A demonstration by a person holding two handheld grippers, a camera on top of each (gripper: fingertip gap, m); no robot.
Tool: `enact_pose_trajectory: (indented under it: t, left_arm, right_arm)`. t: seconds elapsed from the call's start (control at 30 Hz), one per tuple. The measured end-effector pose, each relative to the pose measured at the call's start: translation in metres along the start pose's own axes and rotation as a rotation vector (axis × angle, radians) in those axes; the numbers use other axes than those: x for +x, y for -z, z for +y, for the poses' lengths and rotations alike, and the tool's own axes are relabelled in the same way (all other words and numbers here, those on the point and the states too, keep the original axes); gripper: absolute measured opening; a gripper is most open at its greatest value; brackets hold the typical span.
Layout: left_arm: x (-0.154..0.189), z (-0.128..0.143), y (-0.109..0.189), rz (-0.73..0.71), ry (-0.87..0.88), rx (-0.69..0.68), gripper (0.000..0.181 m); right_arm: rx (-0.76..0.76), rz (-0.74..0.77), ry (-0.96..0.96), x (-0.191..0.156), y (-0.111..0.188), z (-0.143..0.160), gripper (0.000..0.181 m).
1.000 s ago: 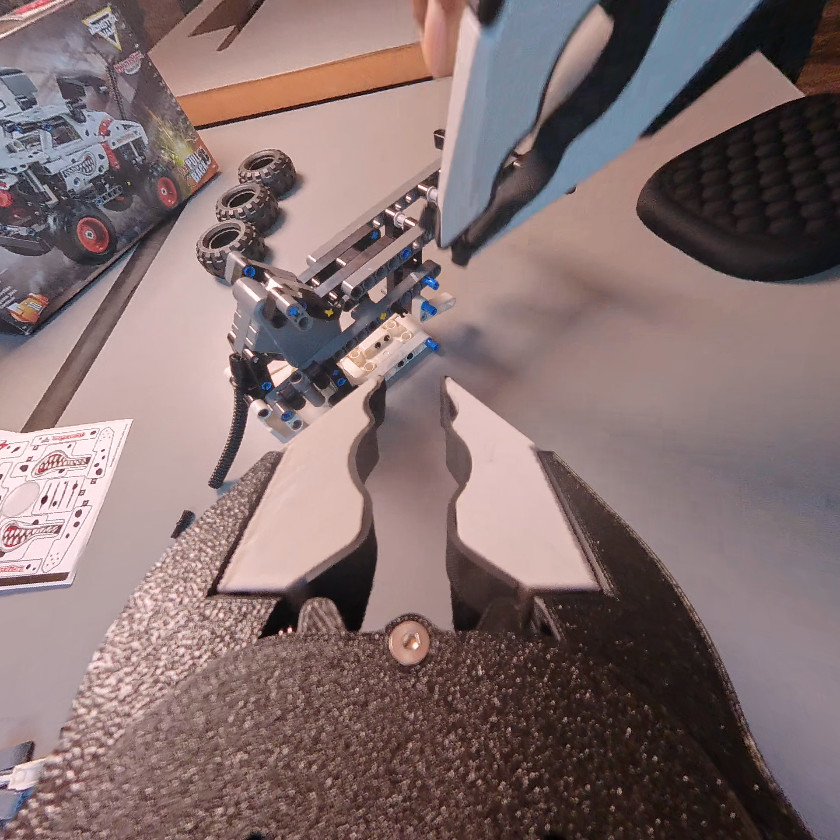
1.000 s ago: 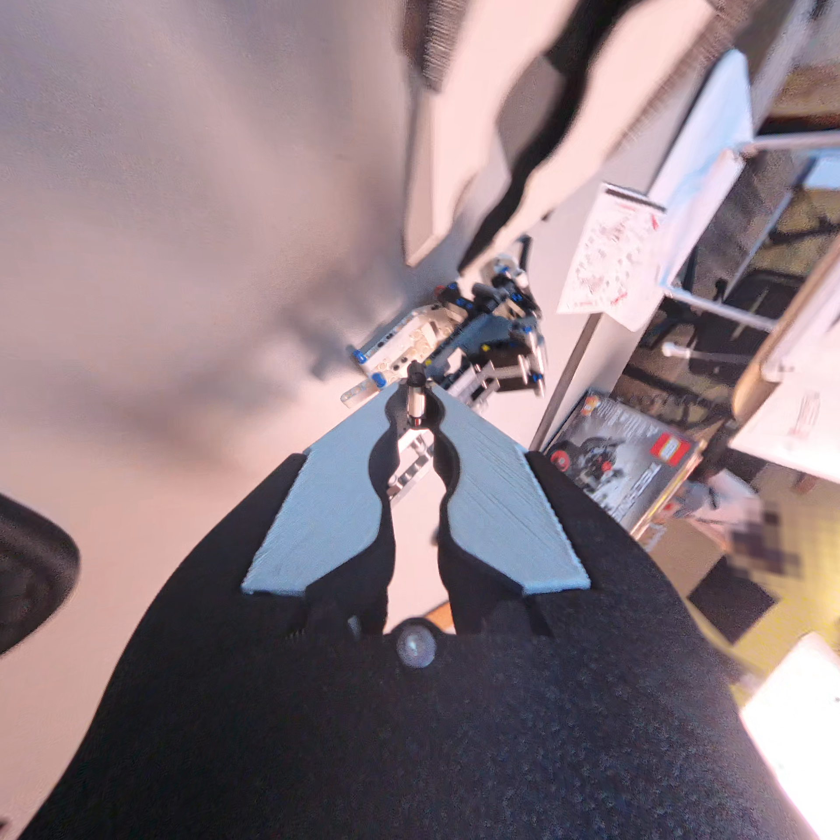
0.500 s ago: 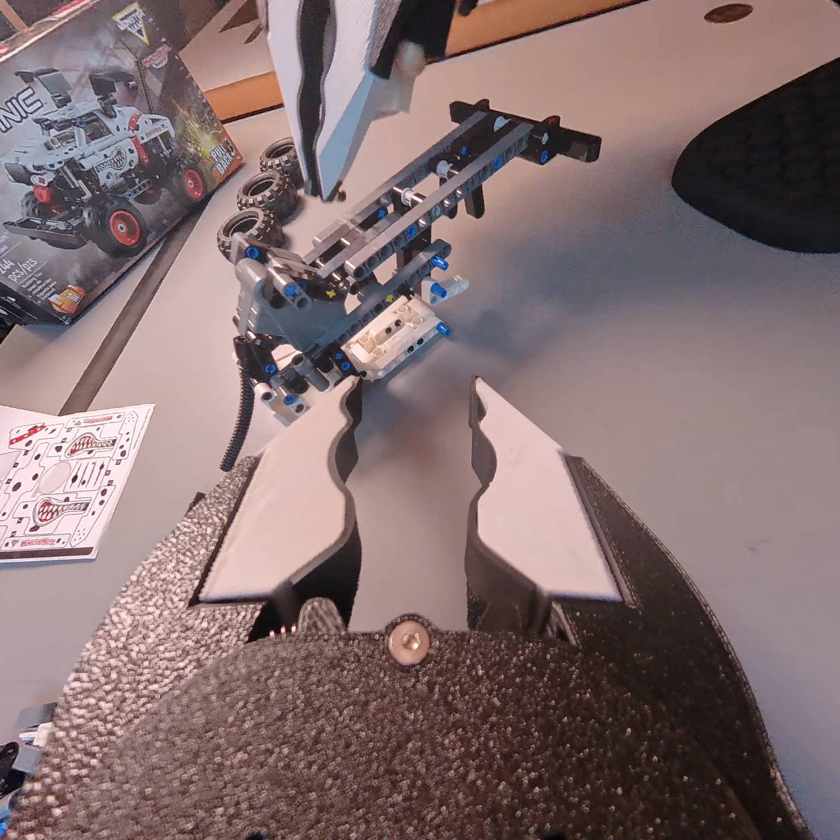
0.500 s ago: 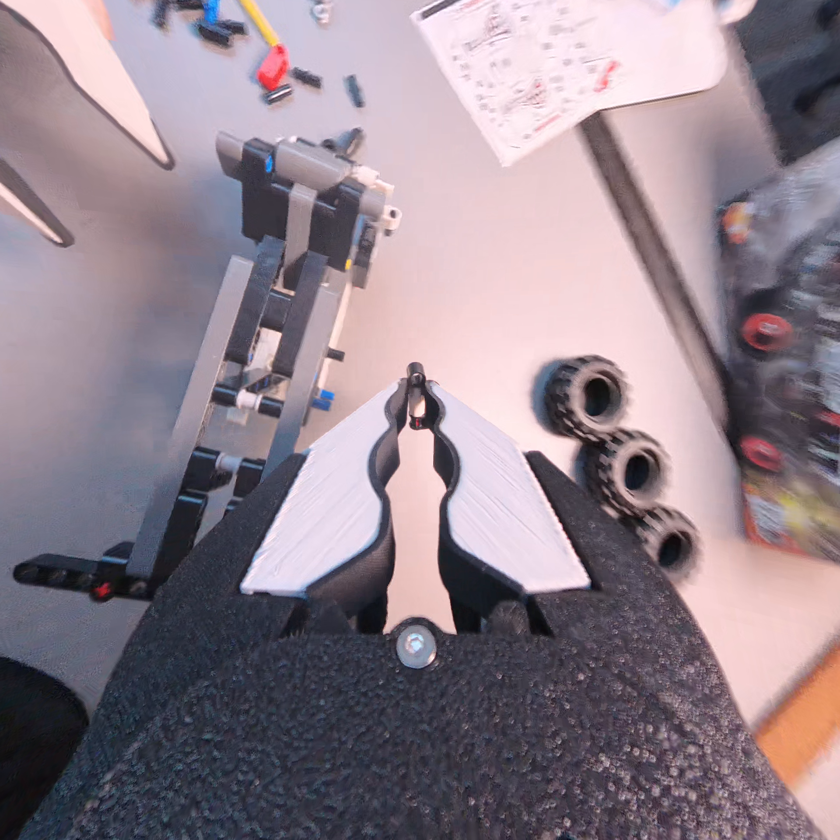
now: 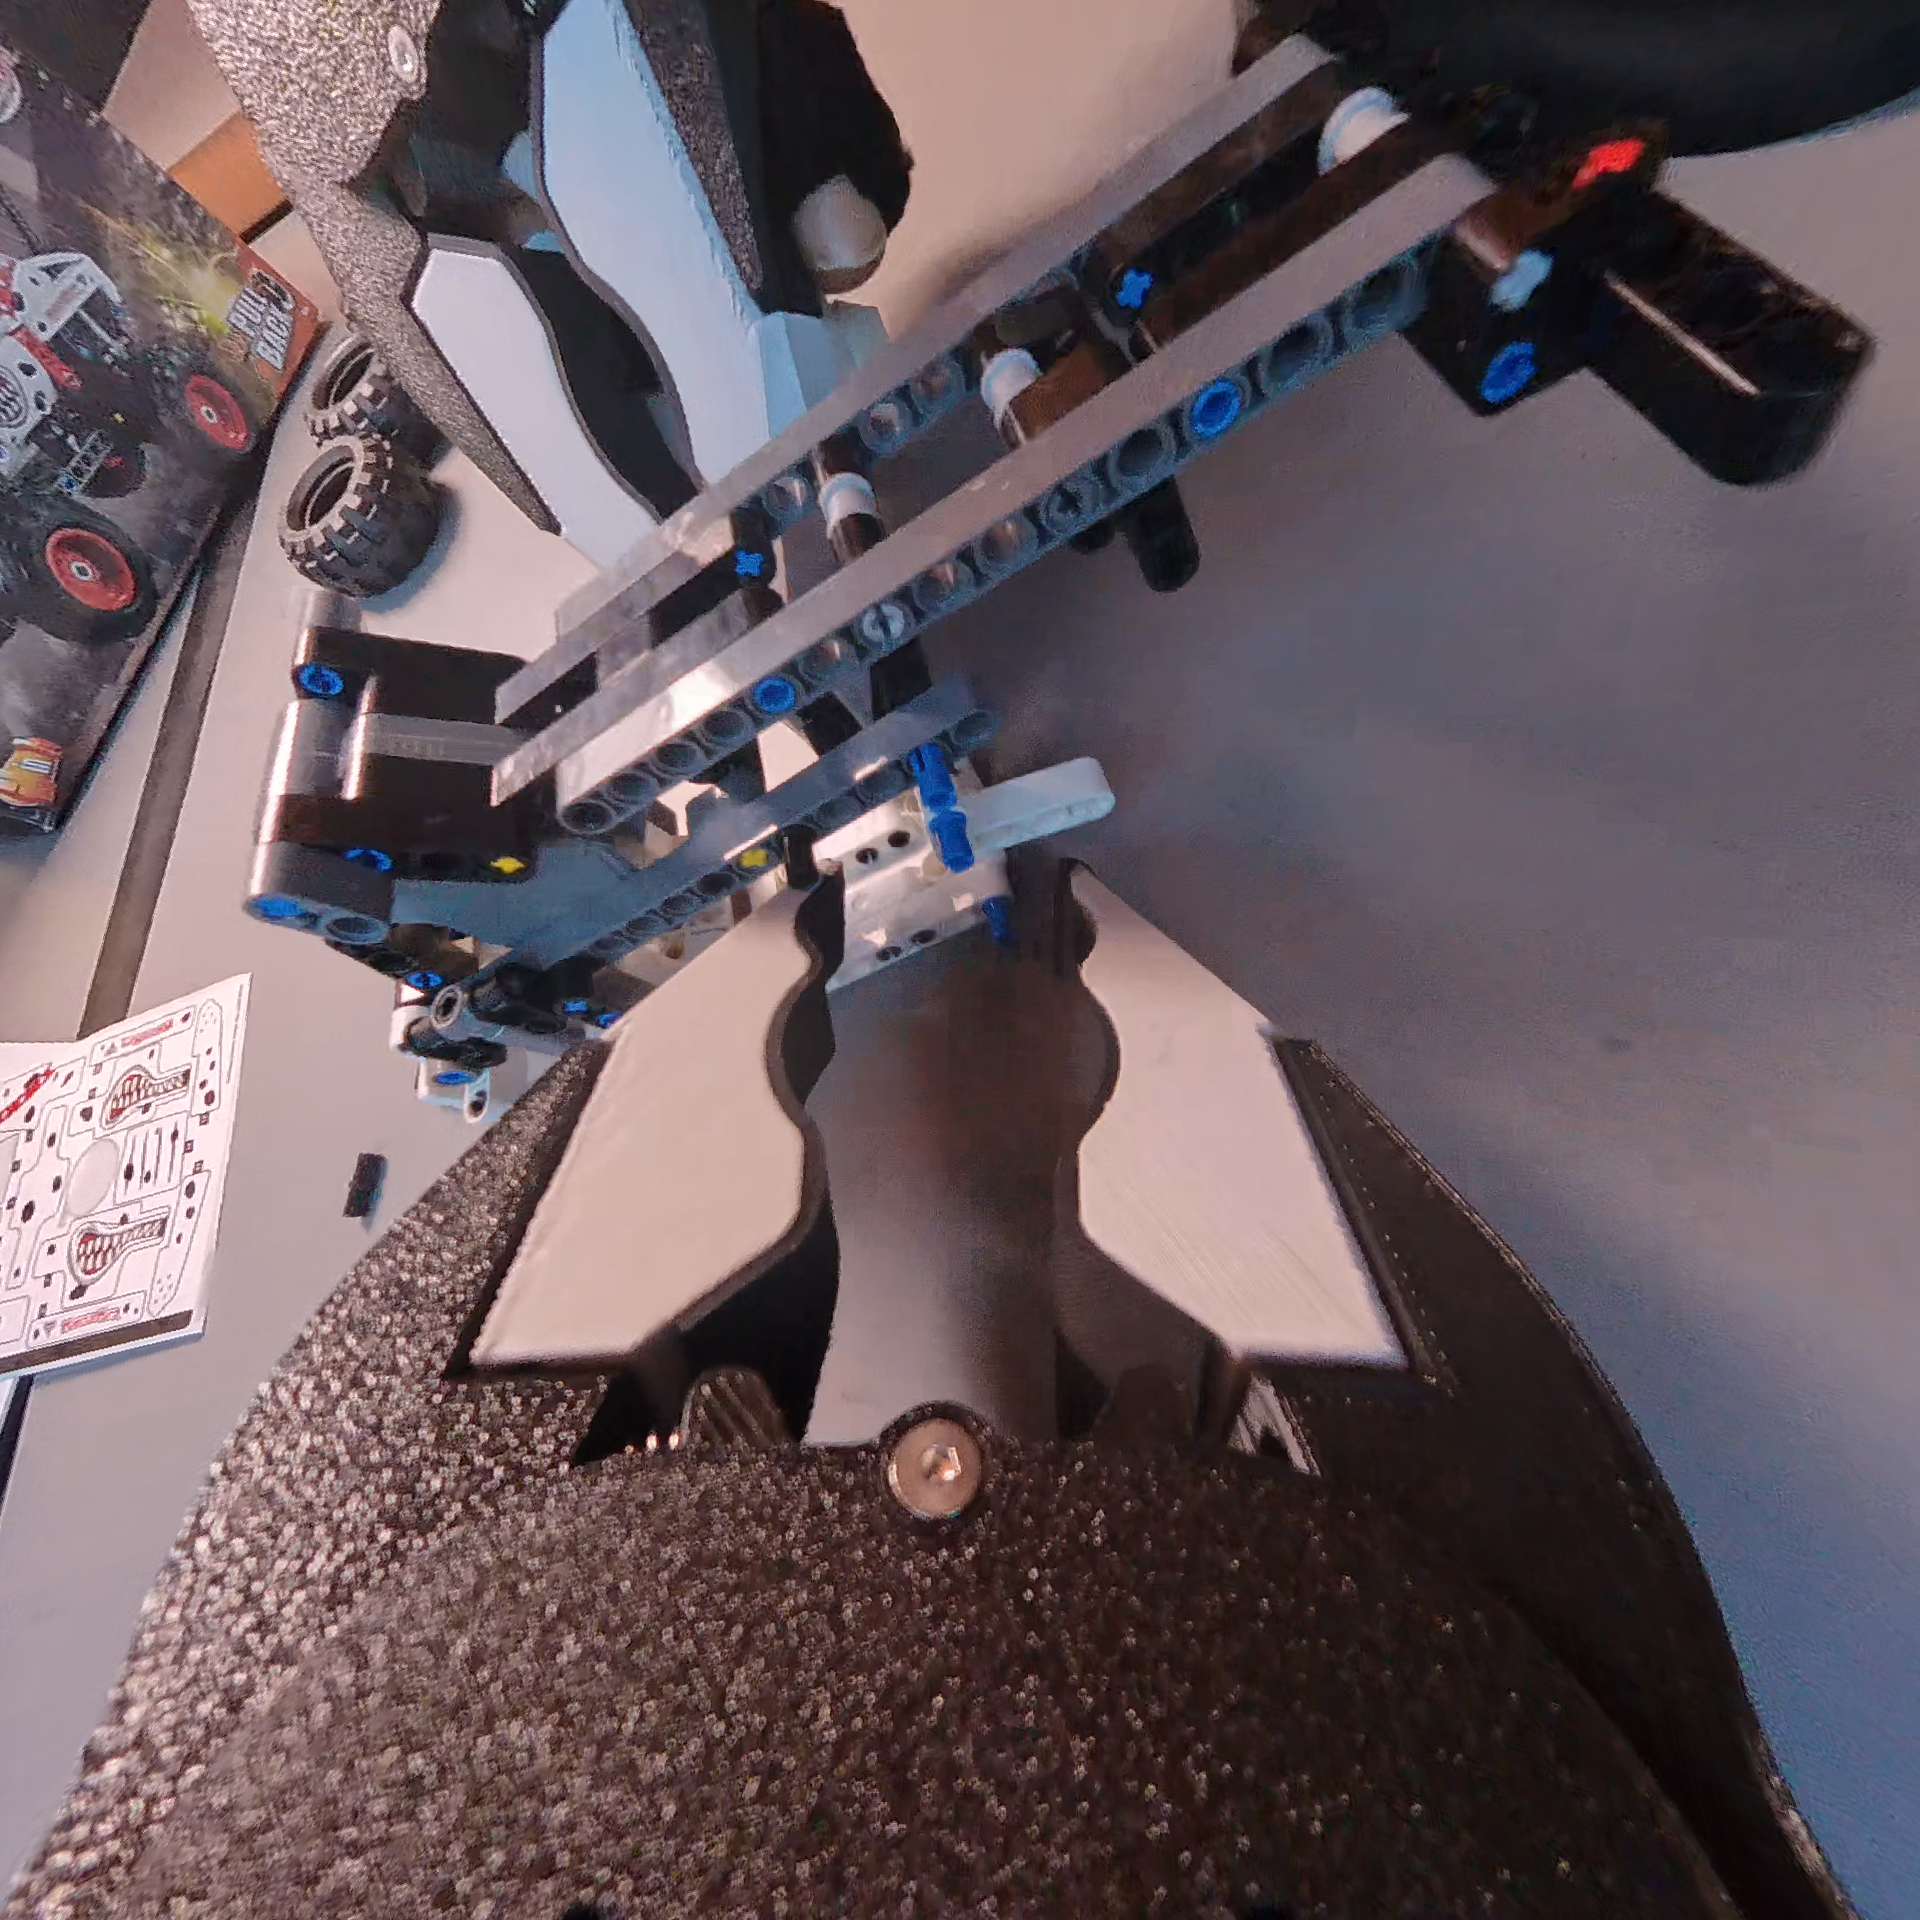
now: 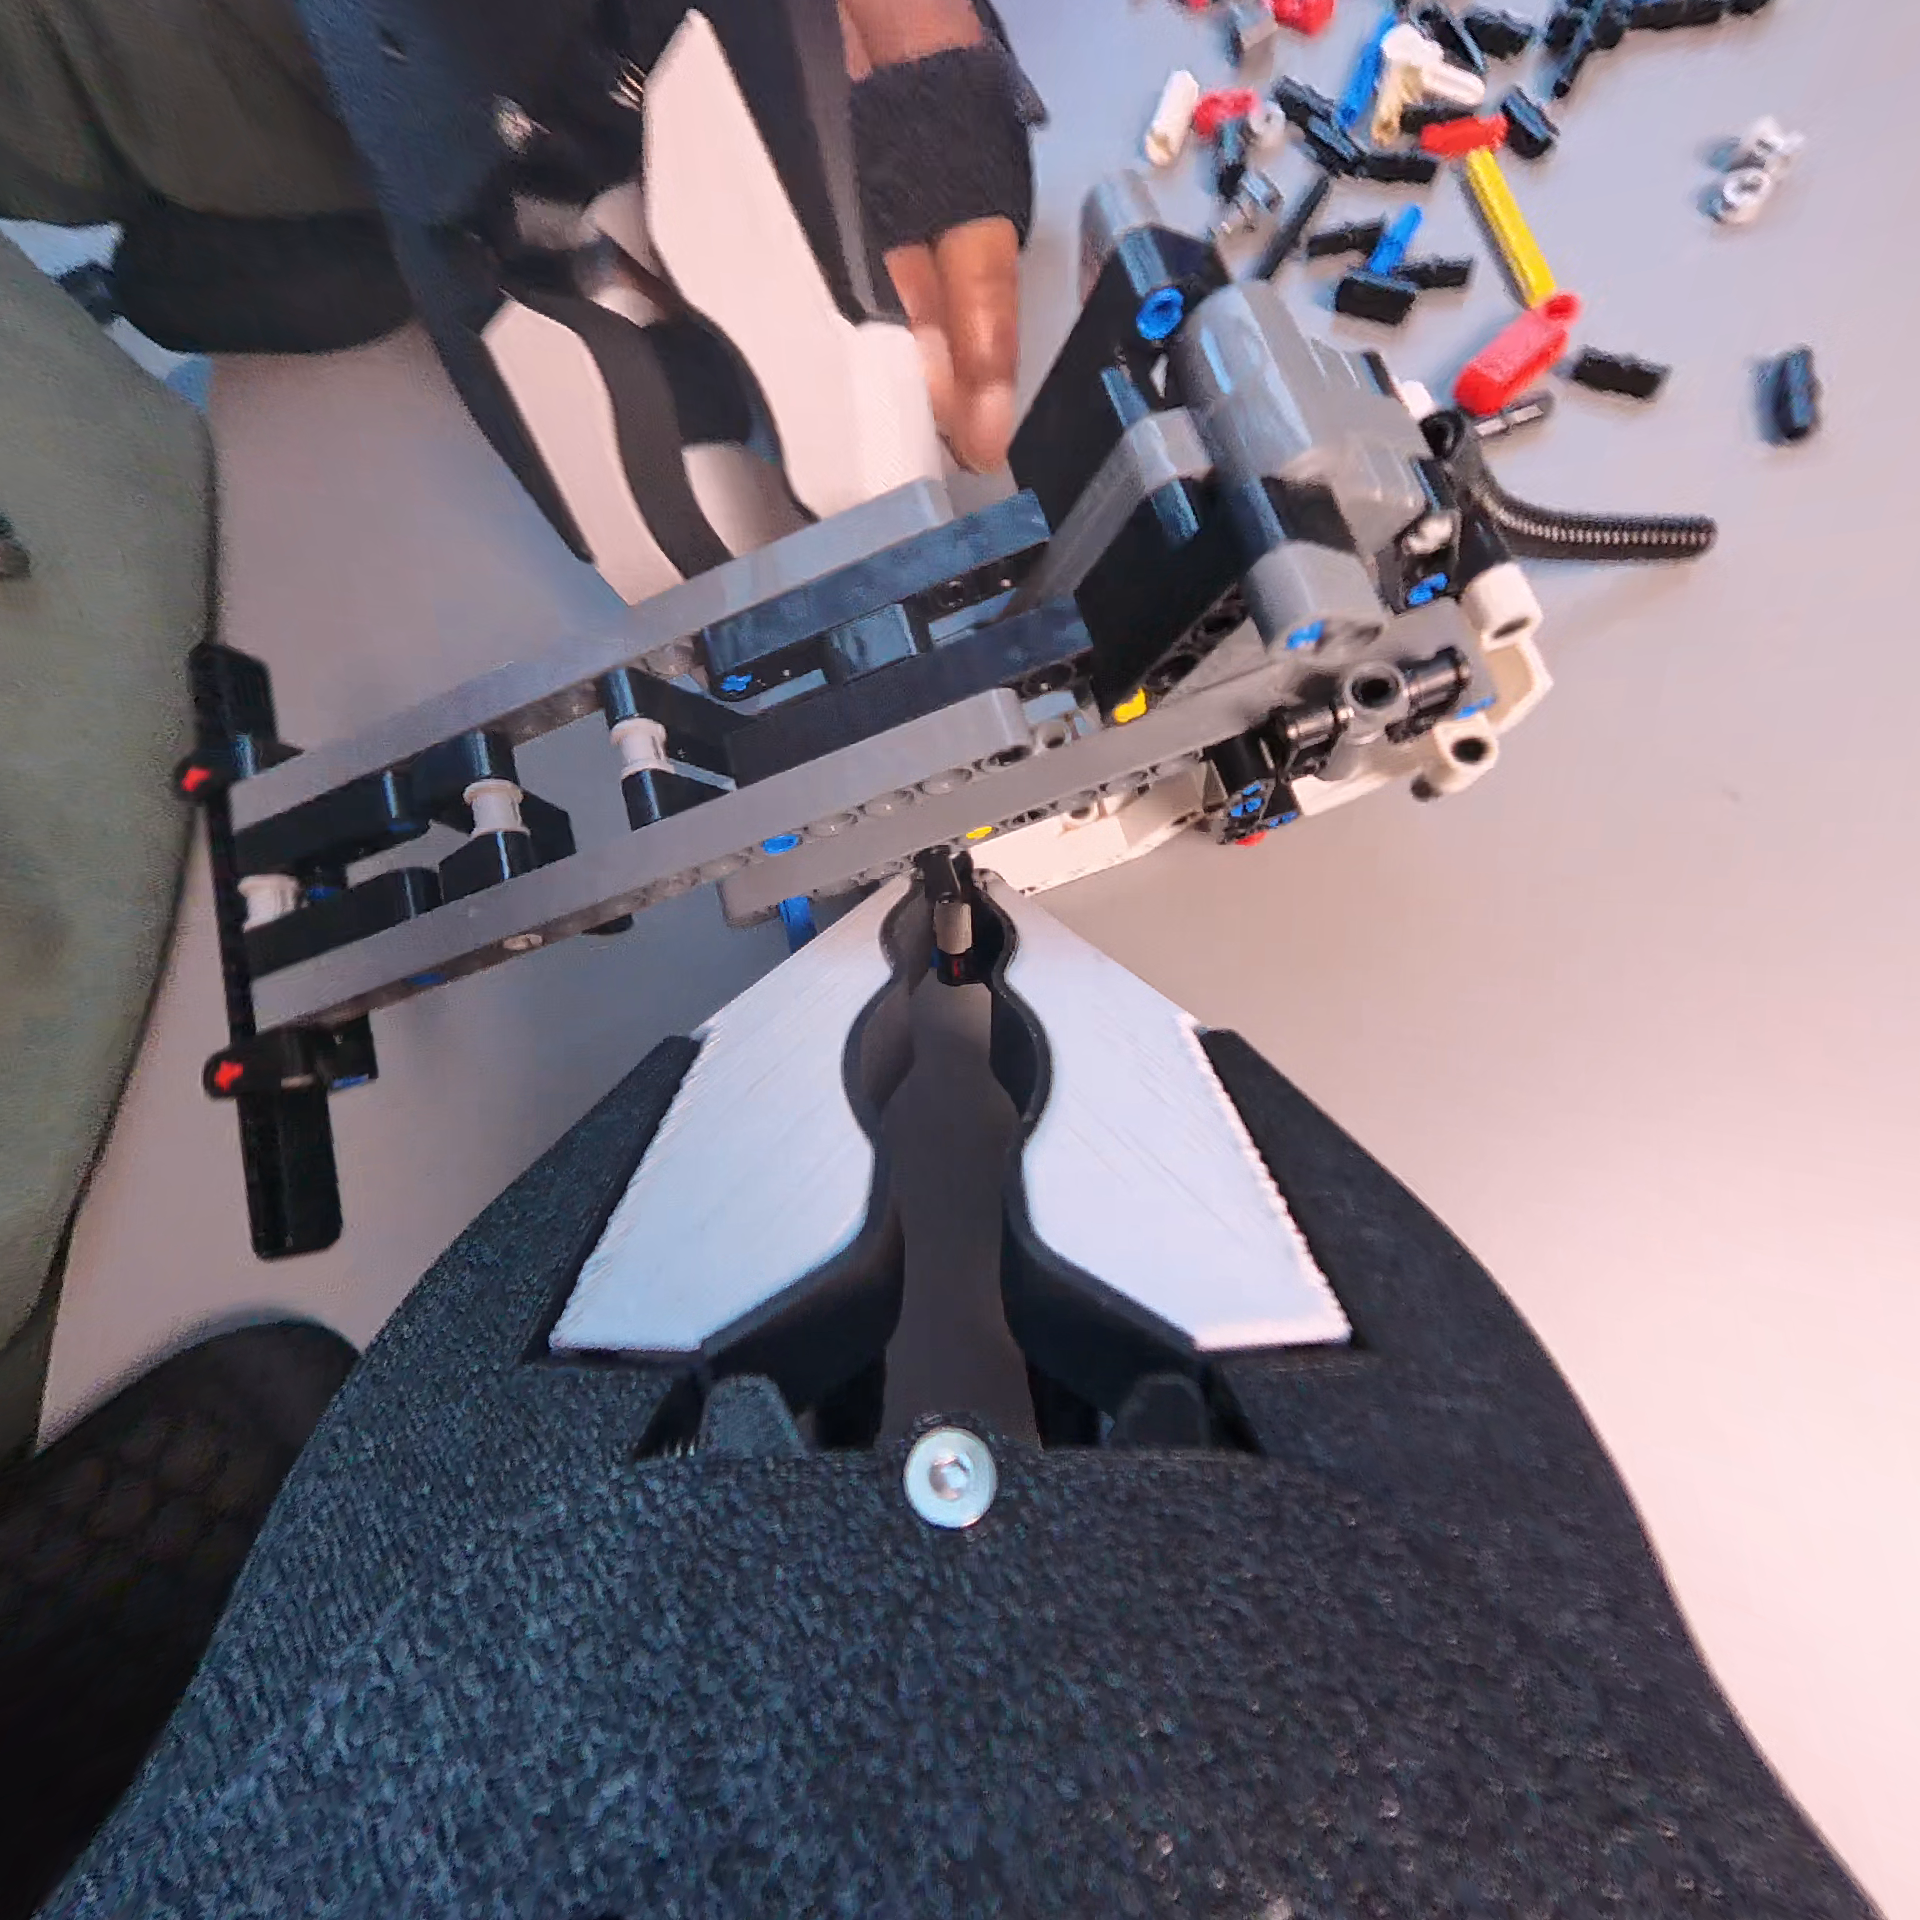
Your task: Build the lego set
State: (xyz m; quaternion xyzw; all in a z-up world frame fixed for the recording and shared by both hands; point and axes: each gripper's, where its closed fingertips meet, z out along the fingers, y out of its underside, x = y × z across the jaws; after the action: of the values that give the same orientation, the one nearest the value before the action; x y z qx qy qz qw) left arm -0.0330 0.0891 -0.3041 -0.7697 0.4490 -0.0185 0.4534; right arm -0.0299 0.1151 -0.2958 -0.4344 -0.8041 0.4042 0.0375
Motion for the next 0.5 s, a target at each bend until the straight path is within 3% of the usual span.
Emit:
enact_pose_trajectory:
  t: [0.23, 0.37, 0.5]
  left_arm:
    - [0.028, -0.031, 0.027, 0.177, 0.021, 0.087, 0.014]
    - [0.034, -0.041, 0.038, 0.257, 0.065, 0.017, 0.004]
    - [0.044, -0.046, 0.049, 0.352, 0.054, -0.097, 0.002]
  right_arm:
    - [0.163, -0.042, 0.038, -0.034, -0.007, -0.013, 0.006]
    - [0.185, 0.014, 0.053, -0.037, 0.001, -0.003, 0.007]
    - [0.224, 0.109, 0.032, -0.030, 0.028, 0.008, 0.006]
